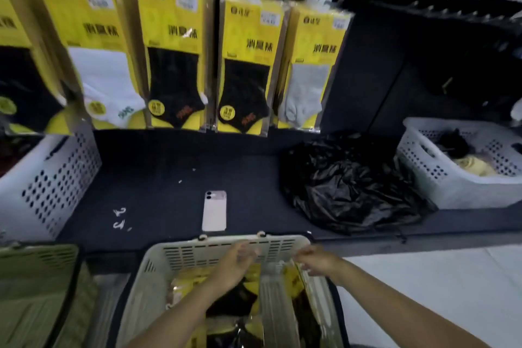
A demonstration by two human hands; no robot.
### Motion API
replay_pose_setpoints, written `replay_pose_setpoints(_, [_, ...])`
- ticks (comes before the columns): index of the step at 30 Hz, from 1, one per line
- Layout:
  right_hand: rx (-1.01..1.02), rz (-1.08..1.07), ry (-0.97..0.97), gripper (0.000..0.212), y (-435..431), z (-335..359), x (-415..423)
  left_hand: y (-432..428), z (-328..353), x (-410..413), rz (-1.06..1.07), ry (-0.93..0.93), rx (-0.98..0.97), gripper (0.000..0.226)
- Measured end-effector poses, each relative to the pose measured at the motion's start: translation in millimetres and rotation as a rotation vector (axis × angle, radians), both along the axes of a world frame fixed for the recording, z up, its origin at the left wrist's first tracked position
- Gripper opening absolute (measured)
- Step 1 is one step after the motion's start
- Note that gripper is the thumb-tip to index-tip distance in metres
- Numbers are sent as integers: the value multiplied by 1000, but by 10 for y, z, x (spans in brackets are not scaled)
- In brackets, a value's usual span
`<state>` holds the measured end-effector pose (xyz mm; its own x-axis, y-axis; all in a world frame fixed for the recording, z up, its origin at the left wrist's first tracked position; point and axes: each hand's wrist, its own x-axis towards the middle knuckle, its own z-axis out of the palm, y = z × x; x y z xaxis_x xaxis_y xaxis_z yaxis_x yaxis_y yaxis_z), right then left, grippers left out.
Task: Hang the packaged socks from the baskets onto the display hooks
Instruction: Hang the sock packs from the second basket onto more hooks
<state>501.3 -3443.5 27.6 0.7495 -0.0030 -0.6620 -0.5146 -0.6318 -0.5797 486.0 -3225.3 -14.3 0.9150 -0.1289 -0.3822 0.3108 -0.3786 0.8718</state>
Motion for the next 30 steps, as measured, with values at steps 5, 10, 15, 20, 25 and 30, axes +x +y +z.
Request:
replay_pose_setpoints(5, [-250,131,113,23,12,-743,-337,316,-841,-589,19,190,110,45])
replay_pose_setpoints(10, [-238,-50,-33,47,149,-1031,-478,411,-1133,-763,129,296,91,53])
replay_pose_setpoints(15, [-311,15,153,24,172,-1237,-552,392,-1183,-760,155,311,67,51])
replay_pose_setpoints(20, [-299,58,160,26,39,-1228,-504,366,-1174,-743,164,346,28,53])
replay_pose_setpoints(25, [-236,127,167,22,4,-1053,-405,347,-1114,-690,289,422,-80,57])
replay_pose_setpoints(30, [-142,186,229,3,87,-892,-349,376,-1019,-671,331,482,-197,72])
